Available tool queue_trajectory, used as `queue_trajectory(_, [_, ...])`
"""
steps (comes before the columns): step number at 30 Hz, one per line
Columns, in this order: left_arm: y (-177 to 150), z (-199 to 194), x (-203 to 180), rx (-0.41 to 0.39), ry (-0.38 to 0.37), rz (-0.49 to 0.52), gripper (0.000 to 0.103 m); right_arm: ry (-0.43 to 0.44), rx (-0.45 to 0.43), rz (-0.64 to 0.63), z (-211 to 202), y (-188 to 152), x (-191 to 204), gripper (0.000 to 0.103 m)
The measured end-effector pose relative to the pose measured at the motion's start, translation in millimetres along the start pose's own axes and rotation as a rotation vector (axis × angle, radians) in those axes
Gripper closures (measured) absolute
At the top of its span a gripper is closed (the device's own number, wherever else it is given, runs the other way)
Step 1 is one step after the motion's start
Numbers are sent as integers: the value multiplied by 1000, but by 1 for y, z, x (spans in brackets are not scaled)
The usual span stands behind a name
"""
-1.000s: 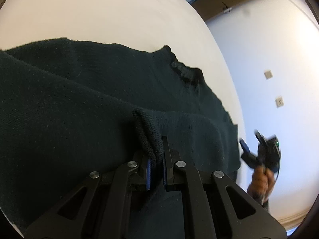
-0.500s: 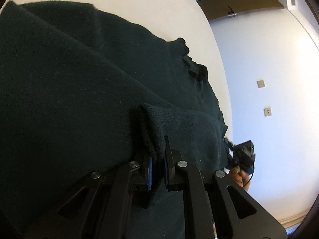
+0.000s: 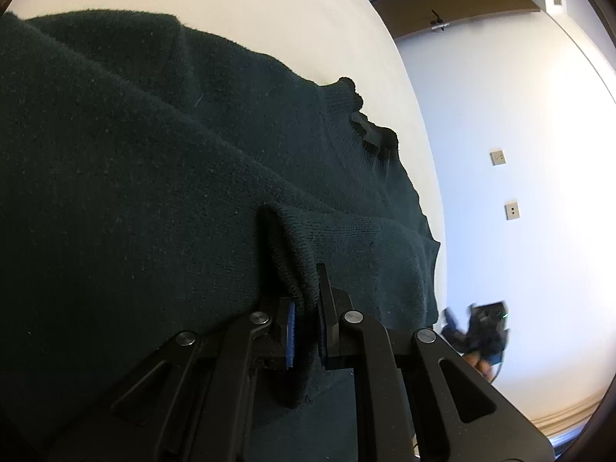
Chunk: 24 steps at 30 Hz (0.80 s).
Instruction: Fold small clothes
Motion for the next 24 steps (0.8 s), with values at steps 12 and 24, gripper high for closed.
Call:
queue_trajectory(12, [-5, -5, -4, -34, 17, 49, 93, 41, 84, 56, 92, 16, -10, 61])
queue_trajectory(24, [-16, -25, -6, -94, 134, 146, 93, 17, 50, 69, 87, 47, -19, 53])
Point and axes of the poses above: each gripper's, at about its wrist camera, not at the fingertips, and z roughly the way its jaws point, x to its left, y to its top, the point moved 6 cm from there along z, roughly the way its jaws point, and after that the axes turned 4 degrees about y, right-handed, at the moved point
